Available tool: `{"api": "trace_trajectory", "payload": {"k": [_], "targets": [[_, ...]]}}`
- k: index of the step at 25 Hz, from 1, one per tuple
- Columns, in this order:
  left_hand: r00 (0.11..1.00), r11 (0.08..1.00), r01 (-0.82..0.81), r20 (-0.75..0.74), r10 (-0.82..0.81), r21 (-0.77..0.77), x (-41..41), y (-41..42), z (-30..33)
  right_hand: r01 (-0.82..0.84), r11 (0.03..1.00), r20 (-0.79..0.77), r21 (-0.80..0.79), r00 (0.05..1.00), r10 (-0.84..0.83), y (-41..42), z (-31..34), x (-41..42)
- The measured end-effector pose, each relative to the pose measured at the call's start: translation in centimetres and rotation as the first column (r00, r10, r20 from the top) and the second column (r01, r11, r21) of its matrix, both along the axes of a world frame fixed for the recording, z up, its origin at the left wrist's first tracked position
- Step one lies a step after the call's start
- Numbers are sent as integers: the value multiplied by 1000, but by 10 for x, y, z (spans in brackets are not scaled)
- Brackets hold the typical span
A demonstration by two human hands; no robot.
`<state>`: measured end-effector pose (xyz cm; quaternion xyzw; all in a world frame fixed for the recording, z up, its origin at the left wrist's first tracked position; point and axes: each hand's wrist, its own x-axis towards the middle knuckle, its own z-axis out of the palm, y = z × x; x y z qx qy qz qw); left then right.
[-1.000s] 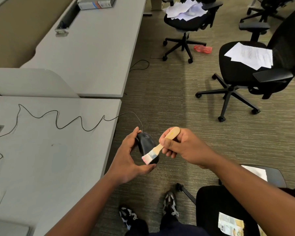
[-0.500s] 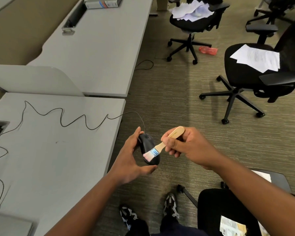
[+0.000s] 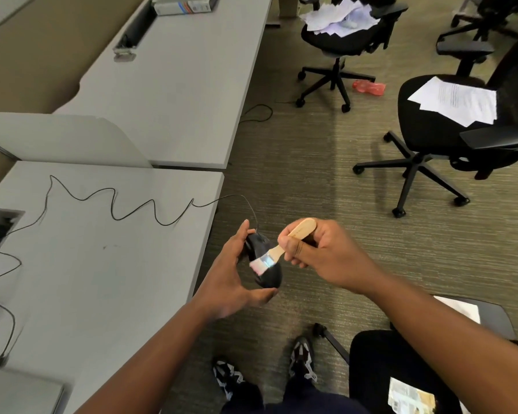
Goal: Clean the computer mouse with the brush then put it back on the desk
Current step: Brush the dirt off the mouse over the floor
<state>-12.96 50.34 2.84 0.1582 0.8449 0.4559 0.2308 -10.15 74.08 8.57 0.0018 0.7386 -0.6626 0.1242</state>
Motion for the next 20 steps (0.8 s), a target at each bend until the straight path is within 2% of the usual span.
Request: {"api": "trace_trajectory", "payload": {"k": [5,8,11,13,16,18,20], "targets": [[1000,1000,-10,-12,10,10,0,-1,3,-158,958,-62,238,982,177,4,5,5],[1000,1000,-14,-21,15,16,3,-2,2,-108,941,-87,321,986,143,17,5,2],[1000,999,-15,-7,15,42,4,-2,2,26,936,-133,352,991,22,29,-2,-1],[1000,999,-3,3,3,50,5,-1,3,98,971,-94,219,992,-79,33,-5,-3],[1000,998,6,4,-6,56,7,0,3,182,979,105,-96,979,-172,36,-5,-5],[1000,998,4,3,-4,61,7,1,4,168,970,199,-176,971,-132,35,-7,-5],[1000,998,12,0,-12,66,8,1,5,136,974,225,-182,970,-93,32,-12,-6]]}}
